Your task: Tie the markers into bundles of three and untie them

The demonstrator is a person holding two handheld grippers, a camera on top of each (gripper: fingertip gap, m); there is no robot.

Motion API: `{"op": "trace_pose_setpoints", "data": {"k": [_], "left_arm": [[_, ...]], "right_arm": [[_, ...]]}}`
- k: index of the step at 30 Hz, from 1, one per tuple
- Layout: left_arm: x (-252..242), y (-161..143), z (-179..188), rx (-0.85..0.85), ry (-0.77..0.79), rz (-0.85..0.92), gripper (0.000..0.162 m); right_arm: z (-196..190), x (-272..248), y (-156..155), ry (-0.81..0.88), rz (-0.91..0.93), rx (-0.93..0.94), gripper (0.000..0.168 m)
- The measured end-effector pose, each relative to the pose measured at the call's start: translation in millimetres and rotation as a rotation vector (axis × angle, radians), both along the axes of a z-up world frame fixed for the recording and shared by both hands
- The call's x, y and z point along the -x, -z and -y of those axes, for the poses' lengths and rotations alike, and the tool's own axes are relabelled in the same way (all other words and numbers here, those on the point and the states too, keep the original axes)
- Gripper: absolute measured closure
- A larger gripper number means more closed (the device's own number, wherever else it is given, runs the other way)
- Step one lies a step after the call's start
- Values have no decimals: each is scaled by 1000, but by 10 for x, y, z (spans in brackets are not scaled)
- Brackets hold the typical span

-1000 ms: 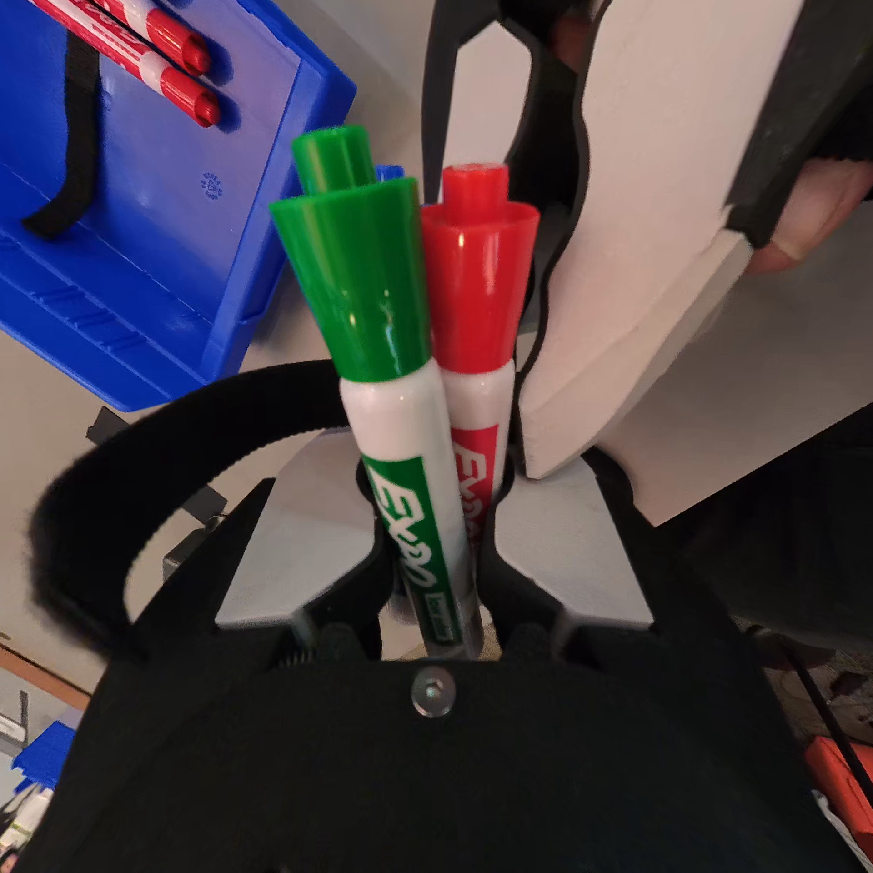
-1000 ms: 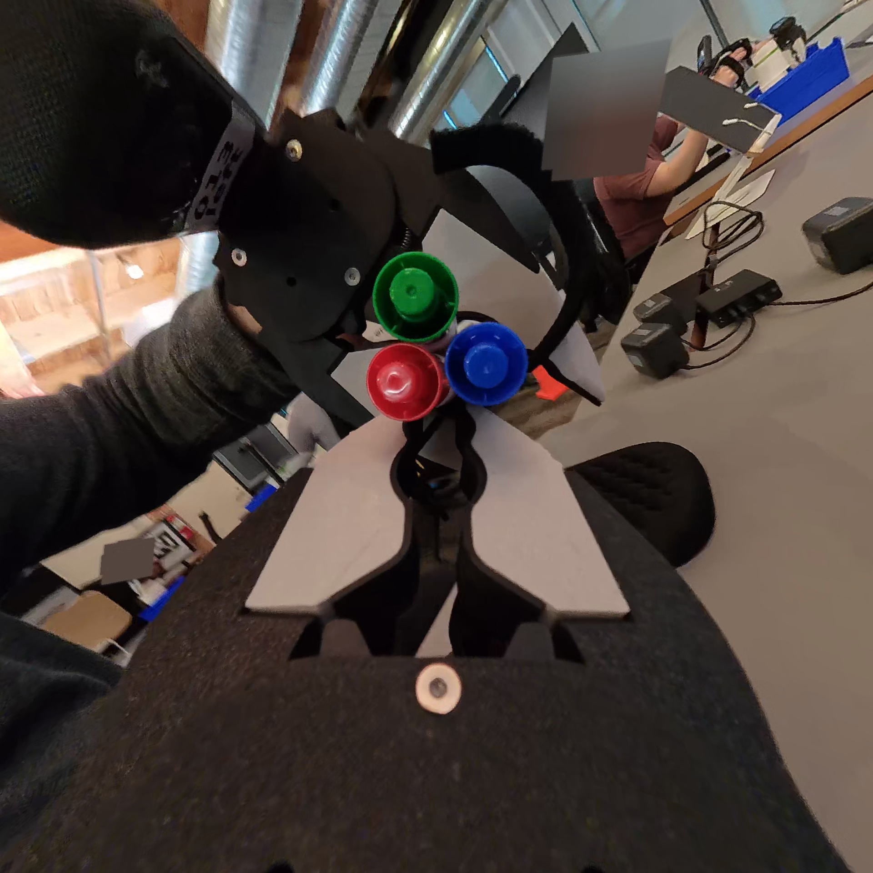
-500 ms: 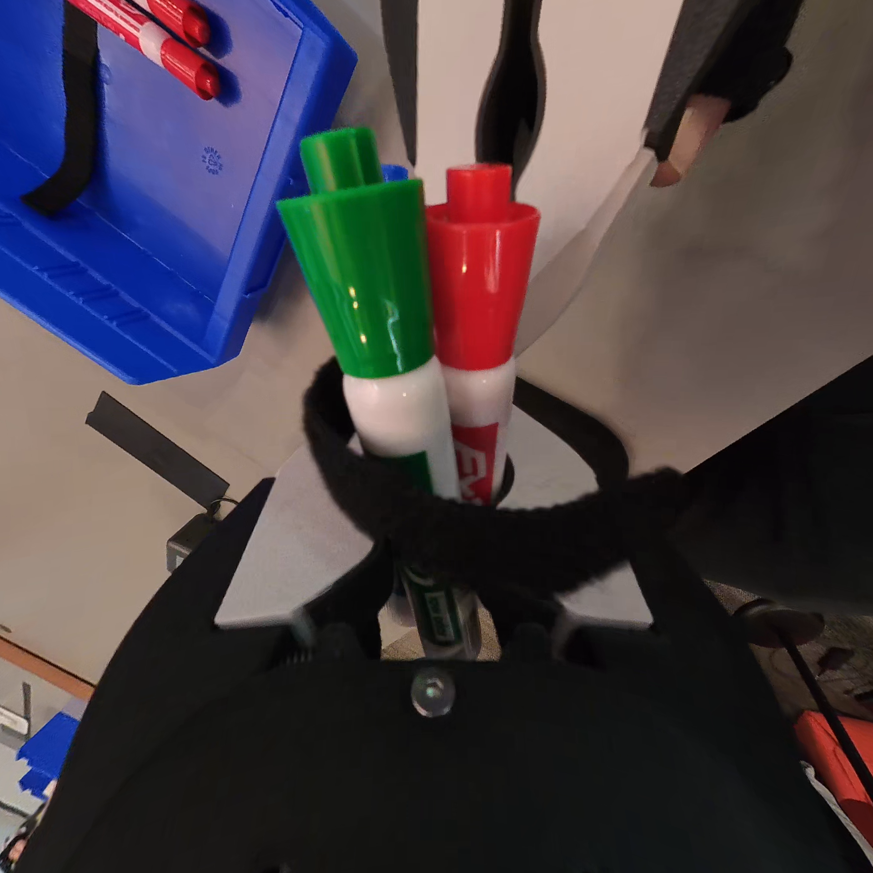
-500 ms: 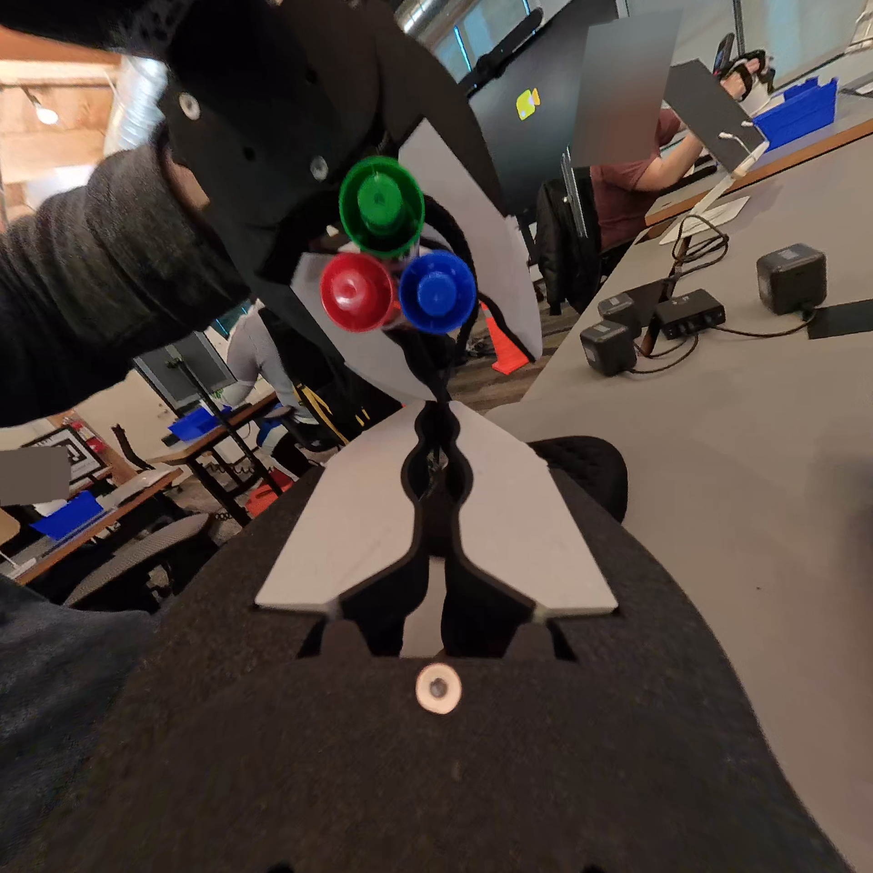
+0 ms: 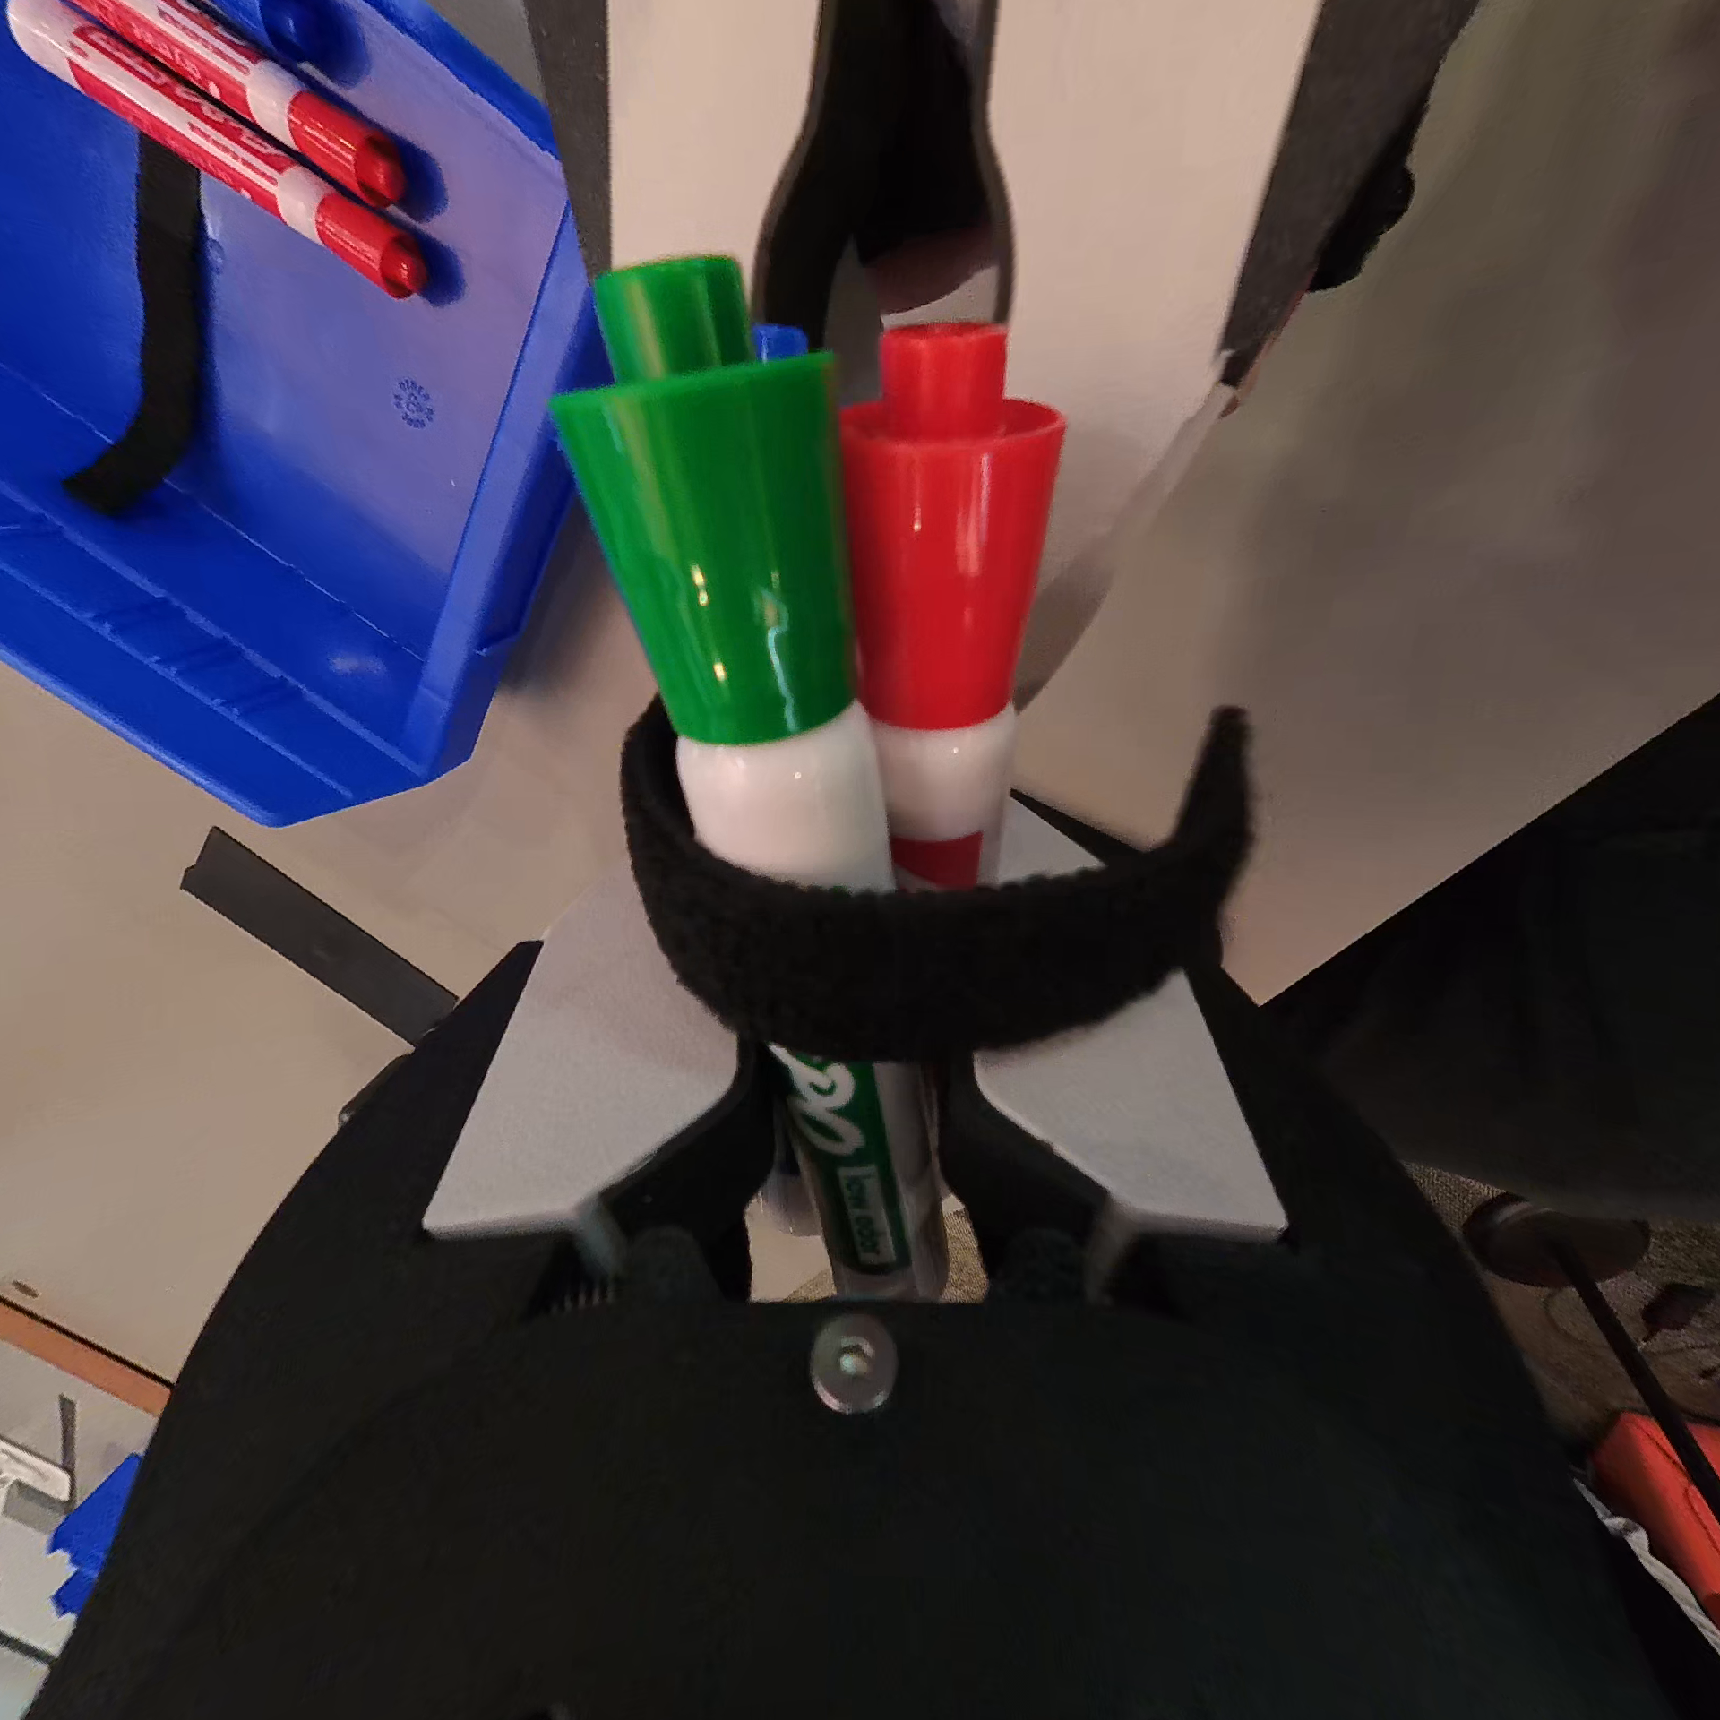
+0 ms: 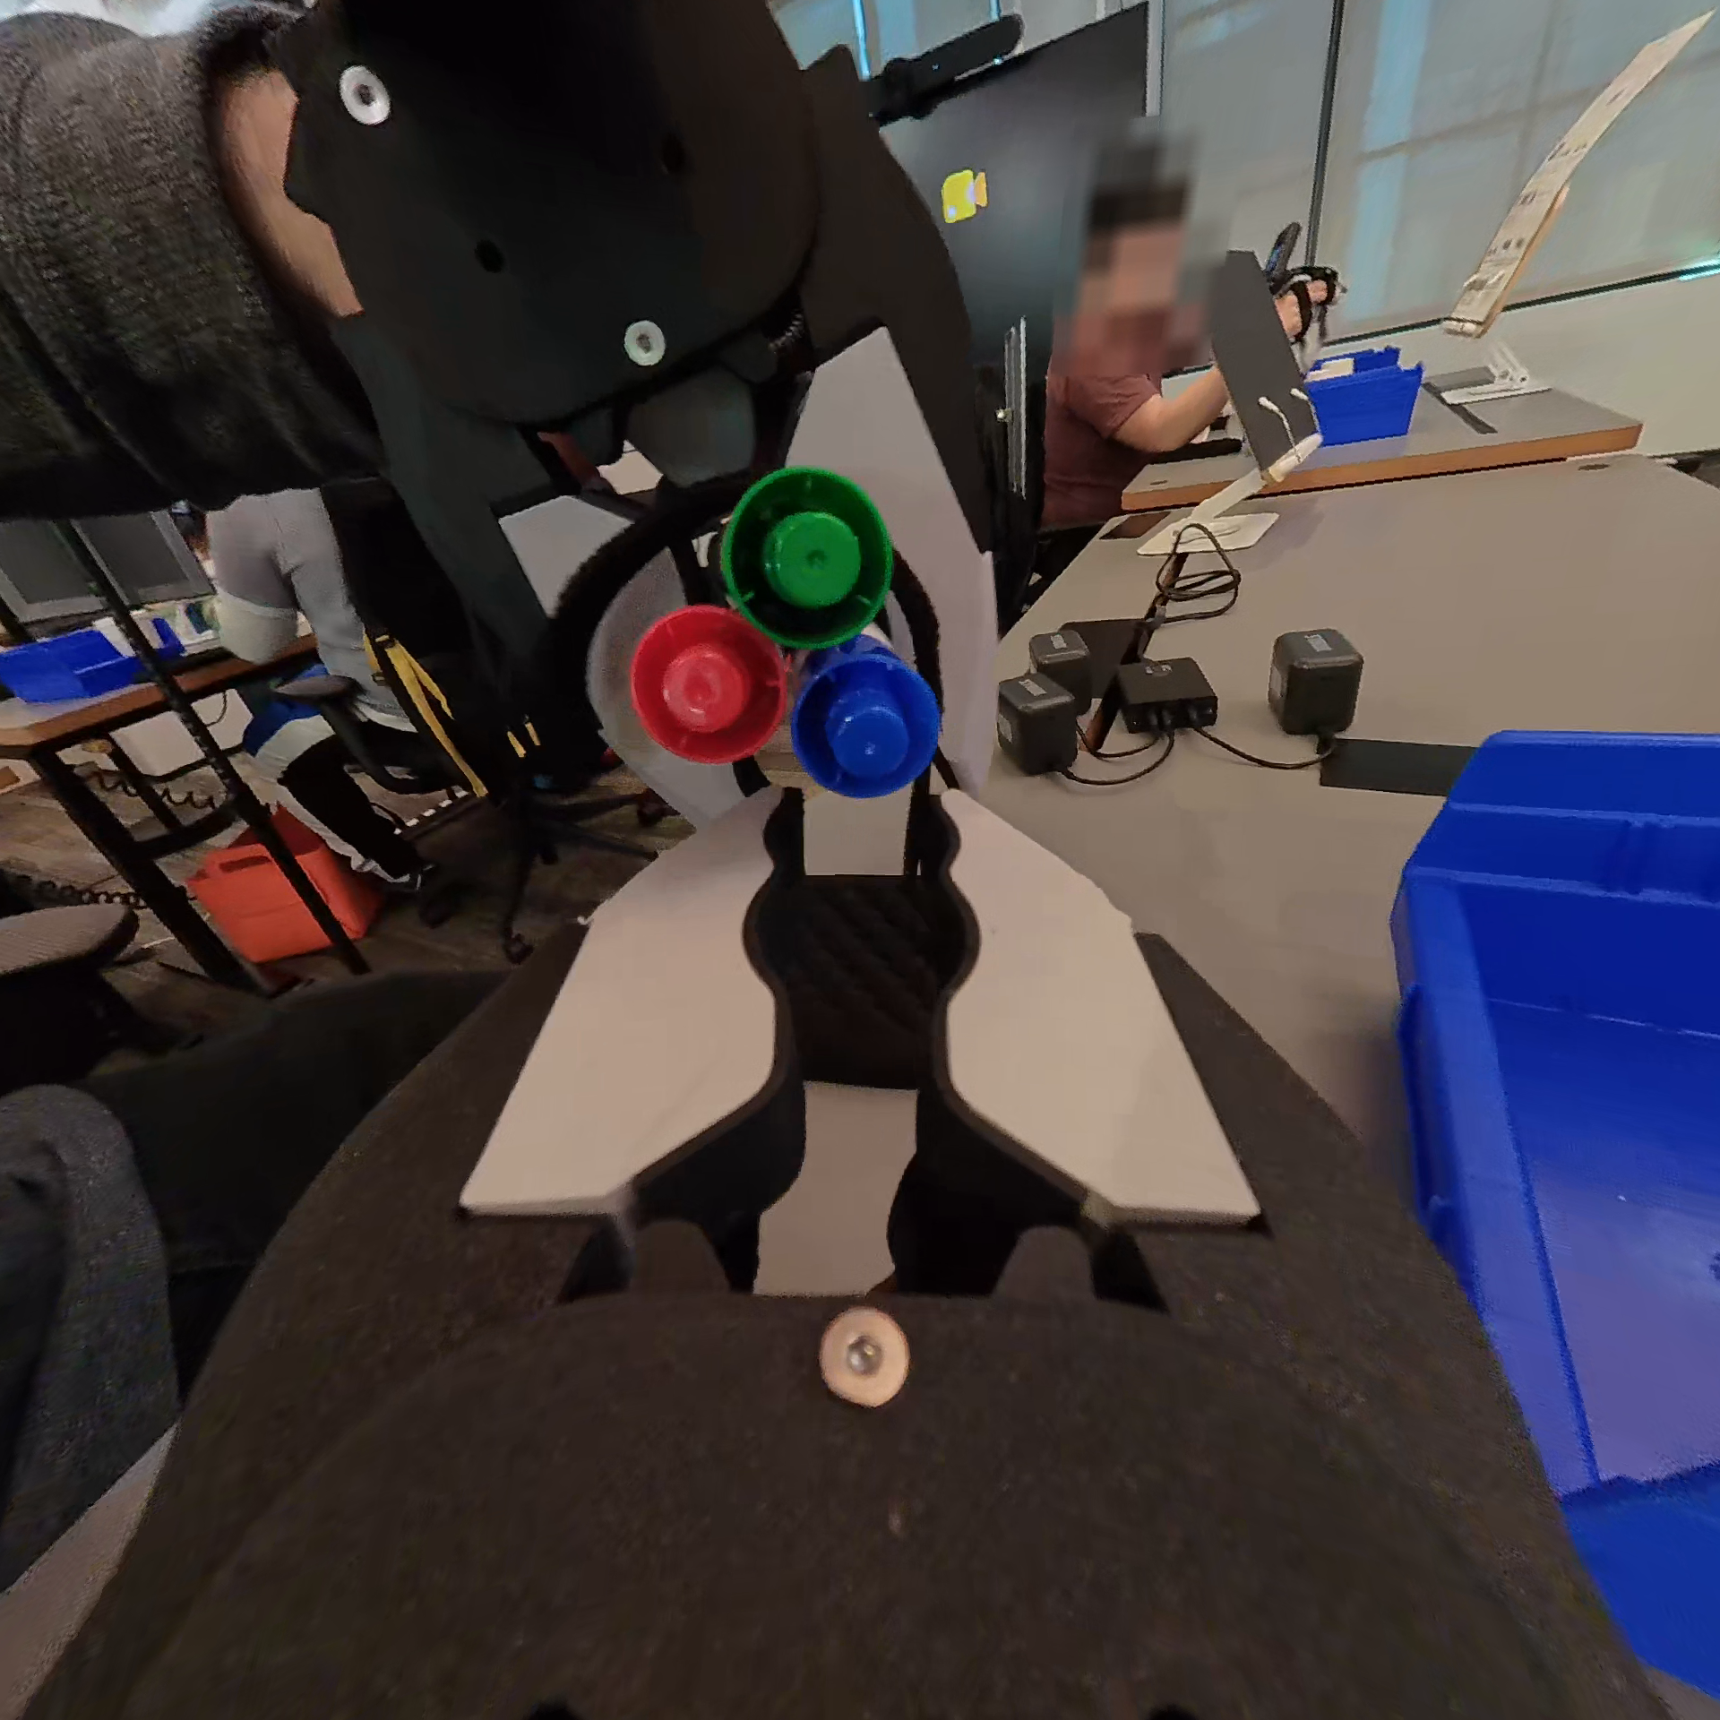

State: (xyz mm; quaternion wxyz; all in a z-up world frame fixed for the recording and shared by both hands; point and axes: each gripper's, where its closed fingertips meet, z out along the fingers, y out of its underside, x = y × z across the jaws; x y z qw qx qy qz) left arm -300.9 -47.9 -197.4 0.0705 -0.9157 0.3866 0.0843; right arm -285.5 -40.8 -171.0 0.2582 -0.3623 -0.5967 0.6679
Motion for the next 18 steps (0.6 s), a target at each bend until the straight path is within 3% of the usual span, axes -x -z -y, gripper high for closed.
{"op": "trace_pose_setpoints", "data": {"k": [6,13,18], "left_arm": [[18,-5,4,-3,-1,-3,120],[39,2,9,-8,-7,1,120],[0,21,18,-1,-2,16,120]], "right_arm": [[39,-24,44,-50,-2,-4,128],[100,-83,30,-130,-11,26,81],[83,-59,-22,-84,-42,27,71]]}}
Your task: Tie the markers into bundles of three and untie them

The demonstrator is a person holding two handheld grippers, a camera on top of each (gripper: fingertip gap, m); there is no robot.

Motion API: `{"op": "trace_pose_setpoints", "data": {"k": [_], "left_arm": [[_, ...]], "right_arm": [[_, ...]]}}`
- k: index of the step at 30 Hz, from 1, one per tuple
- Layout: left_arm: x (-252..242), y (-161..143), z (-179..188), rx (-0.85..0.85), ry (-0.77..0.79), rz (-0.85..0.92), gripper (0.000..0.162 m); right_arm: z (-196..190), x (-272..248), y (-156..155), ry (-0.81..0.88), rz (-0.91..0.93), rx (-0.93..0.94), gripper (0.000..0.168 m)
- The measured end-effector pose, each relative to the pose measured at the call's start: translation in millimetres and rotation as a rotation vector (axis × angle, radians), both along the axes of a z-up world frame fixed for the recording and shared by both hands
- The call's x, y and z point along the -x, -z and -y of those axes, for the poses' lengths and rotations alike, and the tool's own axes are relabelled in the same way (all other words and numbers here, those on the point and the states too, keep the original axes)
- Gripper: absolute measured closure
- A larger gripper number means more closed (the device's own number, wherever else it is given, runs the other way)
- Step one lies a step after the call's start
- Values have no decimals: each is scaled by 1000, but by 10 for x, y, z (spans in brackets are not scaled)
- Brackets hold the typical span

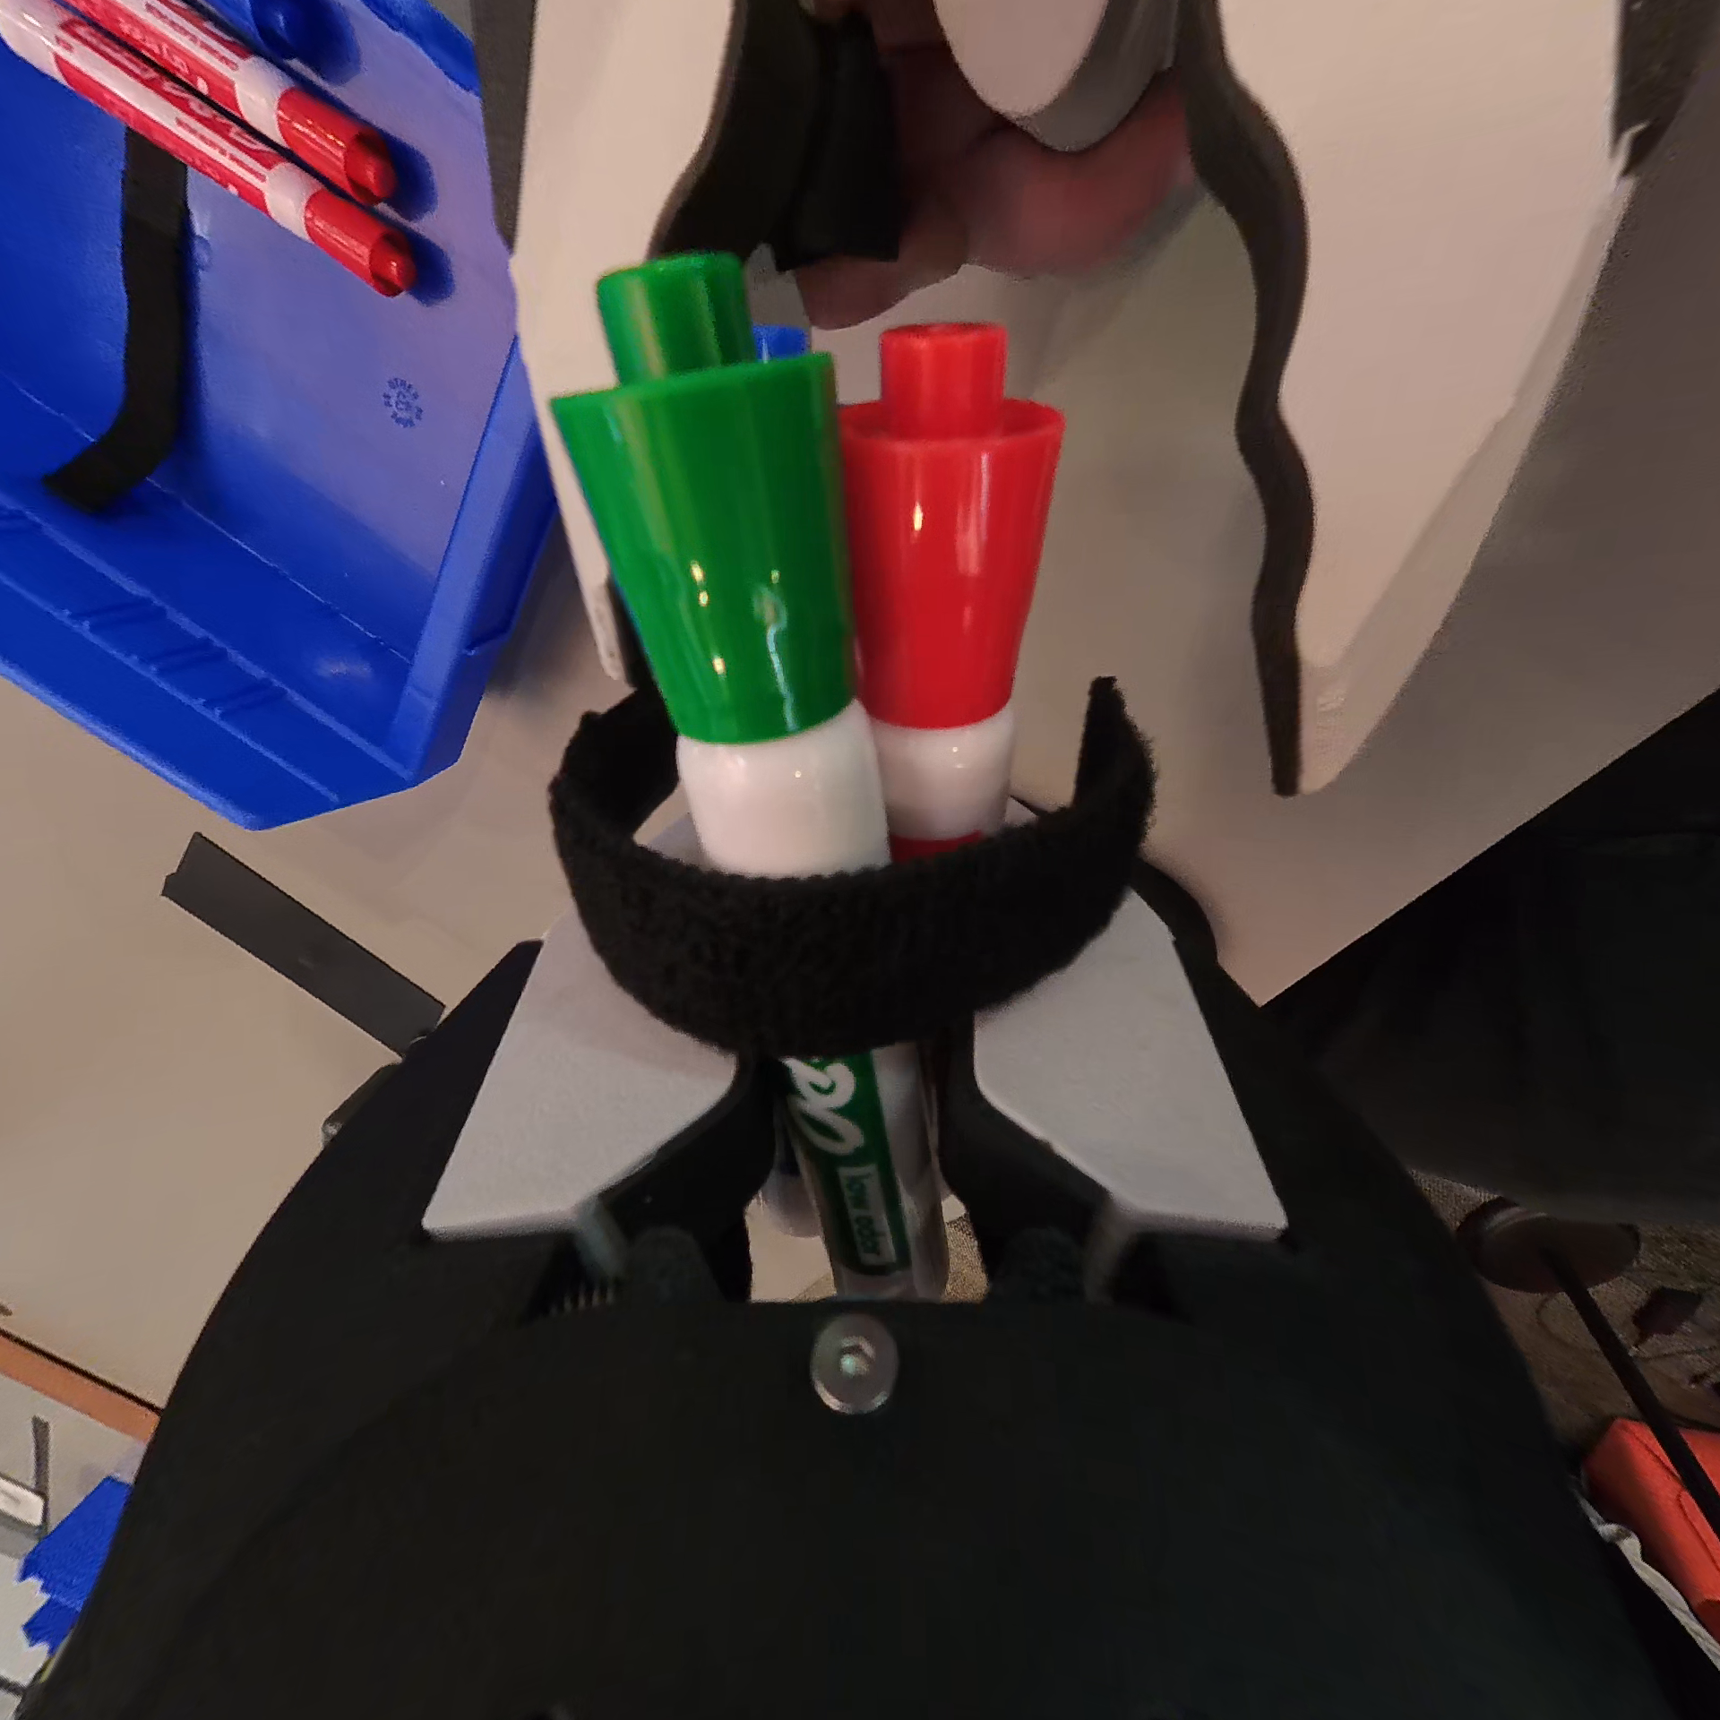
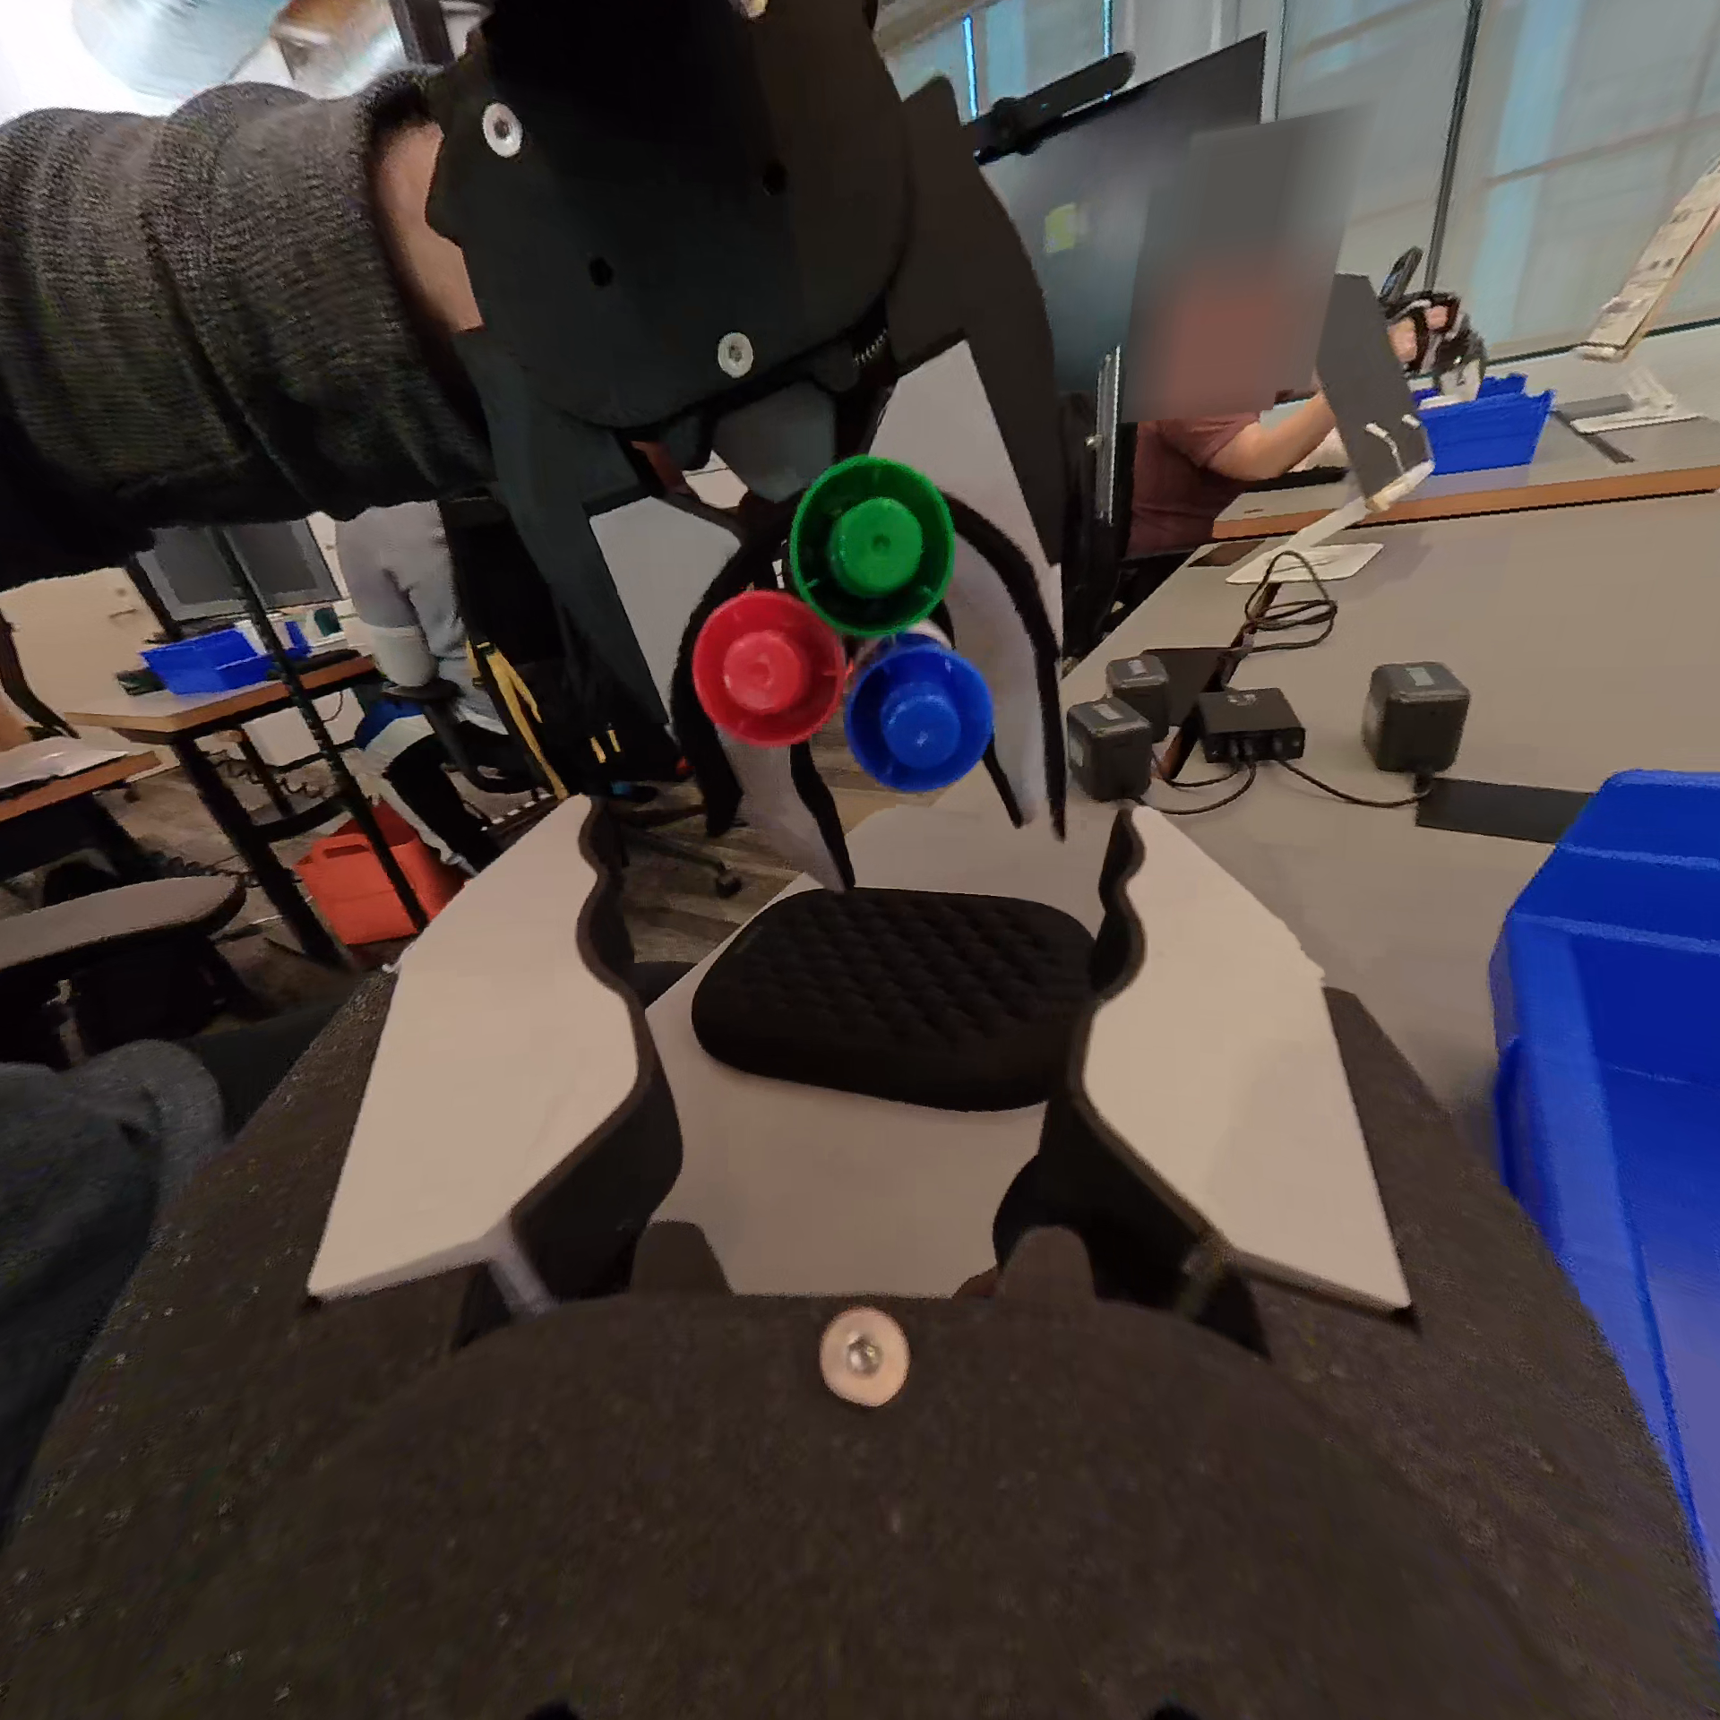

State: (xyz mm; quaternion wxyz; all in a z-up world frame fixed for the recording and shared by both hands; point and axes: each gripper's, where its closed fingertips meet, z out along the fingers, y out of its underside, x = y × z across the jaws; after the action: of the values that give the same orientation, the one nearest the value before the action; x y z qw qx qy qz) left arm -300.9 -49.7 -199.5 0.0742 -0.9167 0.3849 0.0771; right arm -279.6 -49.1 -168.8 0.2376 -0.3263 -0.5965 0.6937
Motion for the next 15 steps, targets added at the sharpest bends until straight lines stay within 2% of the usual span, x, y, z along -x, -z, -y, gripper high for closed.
{"op": "trace_pose_setpoints", "data": {"k": [8,15], "left_arm": [[-108,24,-20,10,24,19,120],[-173,24,-48,11,32,42,121]], "right_arm": [[-28,-8,-53,77,-85,-96,83],[-37,-28,-101,90,-107,-84,97]]}}
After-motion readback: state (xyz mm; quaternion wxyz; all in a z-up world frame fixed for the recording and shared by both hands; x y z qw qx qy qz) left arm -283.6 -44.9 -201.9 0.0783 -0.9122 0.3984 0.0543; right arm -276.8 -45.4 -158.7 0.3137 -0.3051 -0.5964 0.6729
